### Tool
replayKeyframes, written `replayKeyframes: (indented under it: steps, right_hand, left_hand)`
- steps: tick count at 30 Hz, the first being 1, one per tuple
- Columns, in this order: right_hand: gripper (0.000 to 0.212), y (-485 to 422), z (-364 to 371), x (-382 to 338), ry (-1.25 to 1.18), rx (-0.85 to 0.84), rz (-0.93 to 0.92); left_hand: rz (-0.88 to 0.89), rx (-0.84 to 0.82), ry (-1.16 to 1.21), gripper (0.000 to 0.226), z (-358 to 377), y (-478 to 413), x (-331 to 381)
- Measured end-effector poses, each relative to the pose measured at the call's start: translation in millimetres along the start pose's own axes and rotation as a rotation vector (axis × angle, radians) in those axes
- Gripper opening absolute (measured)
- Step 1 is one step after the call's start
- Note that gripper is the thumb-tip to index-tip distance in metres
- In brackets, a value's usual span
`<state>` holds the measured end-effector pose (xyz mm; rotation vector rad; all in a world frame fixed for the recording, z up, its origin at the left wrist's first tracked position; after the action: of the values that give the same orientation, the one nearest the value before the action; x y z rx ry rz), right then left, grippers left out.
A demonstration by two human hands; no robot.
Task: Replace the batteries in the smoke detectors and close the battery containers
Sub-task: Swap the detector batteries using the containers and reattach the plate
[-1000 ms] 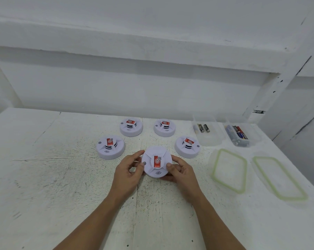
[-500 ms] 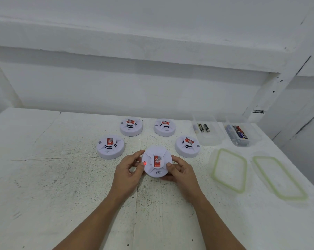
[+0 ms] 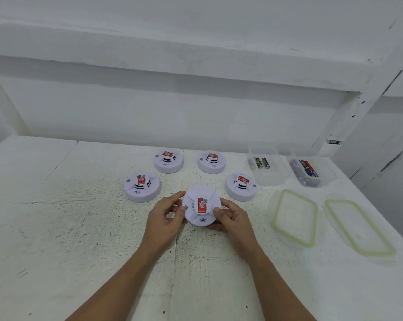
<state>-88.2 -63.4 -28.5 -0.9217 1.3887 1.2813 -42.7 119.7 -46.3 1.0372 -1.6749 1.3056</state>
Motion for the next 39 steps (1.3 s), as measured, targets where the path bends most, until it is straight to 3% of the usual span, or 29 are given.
replayKeyframes:
  steps: [27, 39]
  right_hand:
    - [0.031, 0.5, 1.5, 0.0, 0.035, 0.011, -0.013]
    - [0.029, -14.6, 11.6, -1.1, 0.184, 0.189, -0.075]
  left_hand:
    - [-0.010, 0.002, 0.015, 0.035, -2.0, 0.3, 7.1]
    - [-0.011, 0.037, 0.013, 0.038, 1.0, -17.9, 9.8]
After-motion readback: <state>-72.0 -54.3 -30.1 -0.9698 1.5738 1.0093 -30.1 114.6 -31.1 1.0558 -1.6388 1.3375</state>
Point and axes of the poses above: each hand's wrist, its own y-axis away from the middle knuckle, its own z-axis out of the palm, x = y × z, the point moved 1 cm from there along -y, towards the middle knuckle, and after that the axes turned 10 degrees about z, right-handed, at the moved point
